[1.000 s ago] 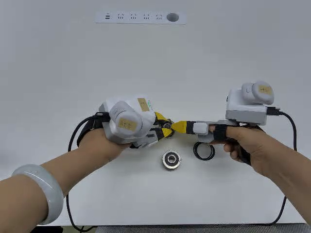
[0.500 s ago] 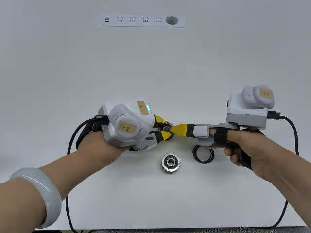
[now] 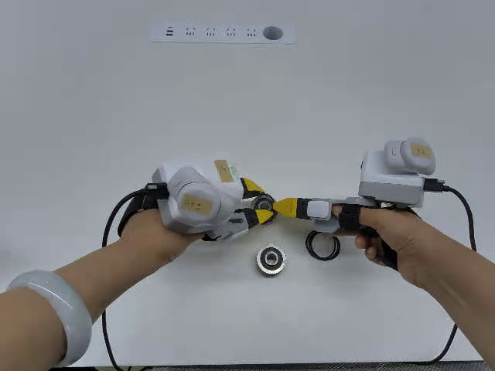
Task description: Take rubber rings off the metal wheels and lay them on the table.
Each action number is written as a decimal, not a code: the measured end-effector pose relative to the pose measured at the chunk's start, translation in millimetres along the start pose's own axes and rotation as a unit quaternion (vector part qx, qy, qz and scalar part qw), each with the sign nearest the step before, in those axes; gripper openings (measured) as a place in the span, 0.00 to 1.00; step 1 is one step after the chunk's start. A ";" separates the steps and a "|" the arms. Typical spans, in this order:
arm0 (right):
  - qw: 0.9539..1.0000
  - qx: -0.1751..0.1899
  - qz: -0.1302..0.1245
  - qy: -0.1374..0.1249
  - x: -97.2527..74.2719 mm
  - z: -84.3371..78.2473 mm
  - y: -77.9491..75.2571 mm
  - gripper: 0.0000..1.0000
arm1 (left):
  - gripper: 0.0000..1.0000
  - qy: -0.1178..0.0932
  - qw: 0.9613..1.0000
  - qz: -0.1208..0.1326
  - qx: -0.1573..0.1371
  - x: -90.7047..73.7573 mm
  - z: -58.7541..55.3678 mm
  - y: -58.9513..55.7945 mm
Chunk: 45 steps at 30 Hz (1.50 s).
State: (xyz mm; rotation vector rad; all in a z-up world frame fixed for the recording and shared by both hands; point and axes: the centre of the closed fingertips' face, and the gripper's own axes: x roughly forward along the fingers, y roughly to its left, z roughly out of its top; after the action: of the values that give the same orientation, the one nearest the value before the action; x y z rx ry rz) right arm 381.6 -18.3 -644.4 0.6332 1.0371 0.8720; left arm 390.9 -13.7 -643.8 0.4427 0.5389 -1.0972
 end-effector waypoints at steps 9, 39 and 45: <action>1.000 -0.003 0.012 -0.004 2.6 2.9 8.8 0.01 | 0.27 -0.002 1.000 0.008 -0.007 -11.7 -7.0 5.6; 0.998 0.033 0.004 -0.052 -51.2 -10.1 2.9 0.02 | 0.53 -0.008 0.999 0.025 -0.047 -30.3 -26.4 8.4; 0.997 0.051 -0.008 -0.057 -64.3 -22.6 -6.8 0.02 | 0.57 -0.012 0.998 0.026 -0.057 -33.4 -26.6 3.1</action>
State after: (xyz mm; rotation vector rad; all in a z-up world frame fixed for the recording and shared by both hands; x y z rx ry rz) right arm 347.3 -75.6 -628.8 0.7508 0.9860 0.7635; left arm 376.9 26.8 -644.2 0.3428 0.5630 -1.0156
